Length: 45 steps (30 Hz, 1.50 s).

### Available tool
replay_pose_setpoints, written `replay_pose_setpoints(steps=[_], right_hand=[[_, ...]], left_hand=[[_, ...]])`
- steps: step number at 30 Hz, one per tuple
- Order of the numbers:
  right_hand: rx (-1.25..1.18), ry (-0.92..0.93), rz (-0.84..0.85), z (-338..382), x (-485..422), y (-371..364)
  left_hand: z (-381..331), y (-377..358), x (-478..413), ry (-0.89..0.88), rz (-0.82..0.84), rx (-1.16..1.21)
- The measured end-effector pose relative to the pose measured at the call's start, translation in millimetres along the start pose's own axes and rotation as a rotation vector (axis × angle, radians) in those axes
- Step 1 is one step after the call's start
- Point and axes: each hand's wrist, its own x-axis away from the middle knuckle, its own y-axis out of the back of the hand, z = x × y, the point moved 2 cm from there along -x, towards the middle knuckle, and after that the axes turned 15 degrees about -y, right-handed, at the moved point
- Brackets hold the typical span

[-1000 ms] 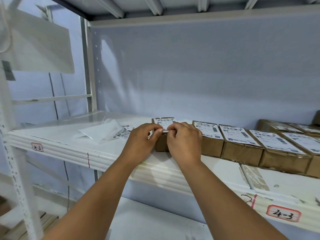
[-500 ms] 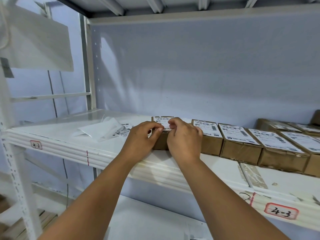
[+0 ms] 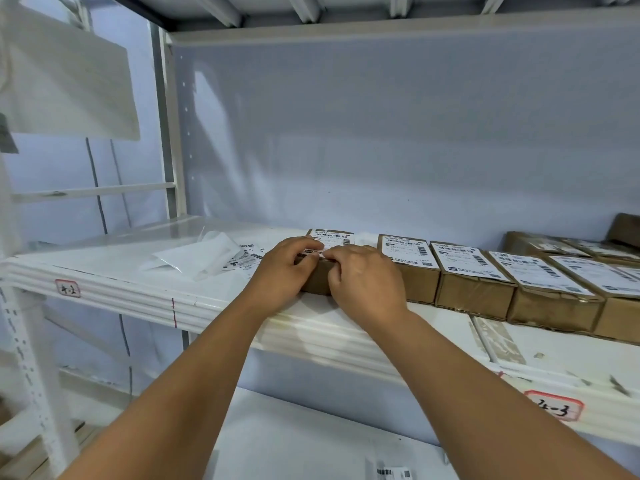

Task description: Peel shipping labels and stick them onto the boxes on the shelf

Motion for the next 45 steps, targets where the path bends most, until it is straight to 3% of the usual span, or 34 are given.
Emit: replay_pose_setpoints(steps=[5,11,14,19,21,26,29,40,45], right_hand=[[0.139,0.224,-0.013,-14.3,0.6,4.3],[0.197,0.121,-0.178,-22.5,-0.5,4.0],[0.162,0.029,-0.182,-25.3,0.6,7.1],[0.03,0.095,-0.186,-25.0,-1.4,10.4],[0.035,0.135,-0.079,-19.9,-7.1,13.4],[0.159,0.046,0.436,-21.4,-52.9,10.9],[0.245,-0.002,0.571,-18.9,-79.7,-4.5],[0.329,-0.137,0.669,-10.2,-99.4,-34.4],[0.245,-0.225,0.486,-22.6,-96.9,-5.8]], left_hand=[[-0.1,-0.1,-0.7,0.002,0.007,0.001],[2.3,1.4,-0.9,0.067,-0.013,0.097],[7.0,3.3,-0.3,0.117,-0.046,0.217],[7.7,7.1,0.0,0.106,-0.099,0.241],[7.7,7.3,0.3,0.112,-0.135,0.246],[12.1,5.1,-0.5,0.175,-0.18,0.297],[12.0,5.8,-0.5,0.218,-0.187,0.369],[20.0,6.3,-2.5,0.244,-0.203,0.437],[19.7,10.5,0.1,0.268,-0.27,0.419]])
